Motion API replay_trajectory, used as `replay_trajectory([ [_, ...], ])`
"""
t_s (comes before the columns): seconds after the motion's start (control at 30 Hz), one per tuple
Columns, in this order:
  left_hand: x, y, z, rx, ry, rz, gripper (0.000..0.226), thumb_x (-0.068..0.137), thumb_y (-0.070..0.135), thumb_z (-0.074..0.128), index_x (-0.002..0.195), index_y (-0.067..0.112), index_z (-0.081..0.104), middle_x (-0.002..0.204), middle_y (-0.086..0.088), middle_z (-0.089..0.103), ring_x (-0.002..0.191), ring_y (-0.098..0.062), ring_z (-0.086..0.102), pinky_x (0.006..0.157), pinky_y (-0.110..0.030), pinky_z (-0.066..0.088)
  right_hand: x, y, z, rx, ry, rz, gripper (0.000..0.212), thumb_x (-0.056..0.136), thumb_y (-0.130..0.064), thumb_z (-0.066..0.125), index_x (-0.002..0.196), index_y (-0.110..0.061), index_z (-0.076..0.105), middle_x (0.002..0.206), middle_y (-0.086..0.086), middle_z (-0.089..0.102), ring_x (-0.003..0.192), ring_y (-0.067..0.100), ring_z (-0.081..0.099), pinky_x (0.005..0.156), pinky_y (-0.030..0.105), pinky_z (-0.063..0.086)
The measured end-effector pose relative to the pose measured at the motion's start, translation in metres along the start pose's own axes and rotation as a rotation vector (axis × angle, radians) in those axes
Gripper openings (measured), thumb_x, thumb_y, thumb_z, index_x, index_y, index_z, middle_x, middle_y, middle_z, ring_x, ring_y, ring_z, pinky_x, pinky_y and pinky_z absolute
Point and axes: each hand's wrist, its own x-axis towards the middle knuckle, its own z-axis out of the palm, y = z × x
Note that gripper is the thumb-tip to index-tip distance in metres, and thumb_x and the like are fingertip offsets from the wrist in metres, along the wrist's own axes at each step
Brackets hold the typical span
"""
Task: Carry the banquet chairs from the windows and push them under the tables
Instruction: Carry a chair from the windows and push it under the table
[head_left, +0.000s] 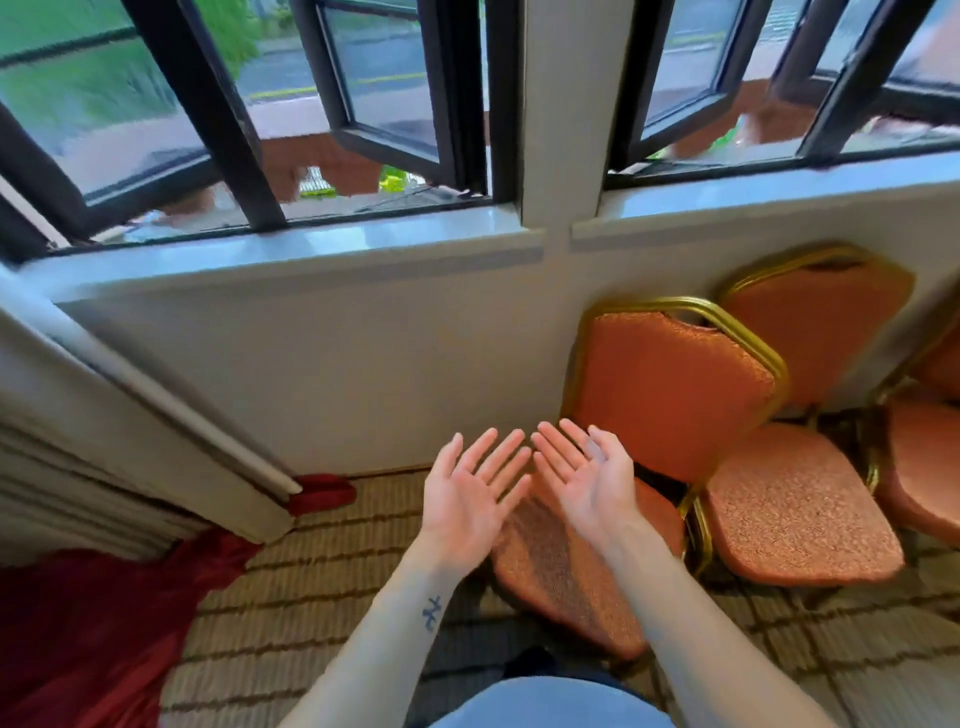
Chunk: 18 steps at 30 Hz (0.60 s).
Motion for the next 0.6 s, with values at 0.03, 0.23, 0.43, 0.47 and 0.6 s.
replay_trajectory([
  [0.03,0.016,0.007,0.01,0.024,0.001,0.003,0.055,0.107,0.048,0.037,0.148,0.013,0.045,0.138,-0.014,0.065,0.129,-0.033,0.061,0.119,-0.052,0.035,0.013,-0.01,0.004,0.003,-0.007,-0.001,0.043,0.104,-0.03,0.044,0.138,-0.005,0.054,0.123,0.019,0.071,0.118,0.034,0.068,0.108,0.047,0.048],
  [0.23,0.107,0.022,0.076,0.065,-0.051,-0.071,0.055,0.107,0.048,0.038,0.148,0.013,0.045,0.137,-0.015,0.066,0.128,-0.033,0.062,0.118,-0.052,0.037,0.071,-0.073,0.009,0.034,0.037,-0.069,0.044,0.106,-0.033,0.042,0.139,-0.007,0.053,0.124,0.016,0.072,0.12,0.032,0.066,0.108,0.046,0.047],
  [0.43,0.186,0.027,0.123,0.157,-0.096,-0.175,0.05,0.107,0.042,0.04,0.147,0.013,0.047,0.136,-0.015,0.066,0.13,-0.034,0.06,0.118,-0.052,0.036,0.127,-0.115,0.0,0.089,0.136,-0.153,0.045,0.108,-0.033,0.038,0.144,-0.008,0.049,0.126,0.014,0.071,0.118,0.029,0.068,0.108,0.045,0.048],
  [0.47,0.2,0.027,0.13,0.198,-0.119,-0.185,0.05,0.107,0.041,0.04,0.148,0.013,0.046,0.137,-0.014,0.066,0.13,-0.033,0.06,0.118,-0.052,0.037,0.136,-0.122,0.0,0.1,0.149,-0.169,0.045,0.108,-0.033,0.038,0.145,-0.009,0.049,0.126,0.014,0.071,0.117,0.028,0.069,0.107,0.044,0.049],
  [0.6,0.263,0.031,0.158,0.271,-0.185,-0.251,0.05,0.107,0.04,0.04,0.148,0.013,0.047,0.138,-0.013,0.066,0.131,-0.033,0.06,0.116,-0.051,0.039,0.18,-0.145,-0.001,0.13,0.218,-0.24,0.046,0.108,-0.034,0.038,0.146,-0.009,0.049,0.129,0.013,0.069,0.115,0.026,0.07,0.103,0.043,0.052],
])
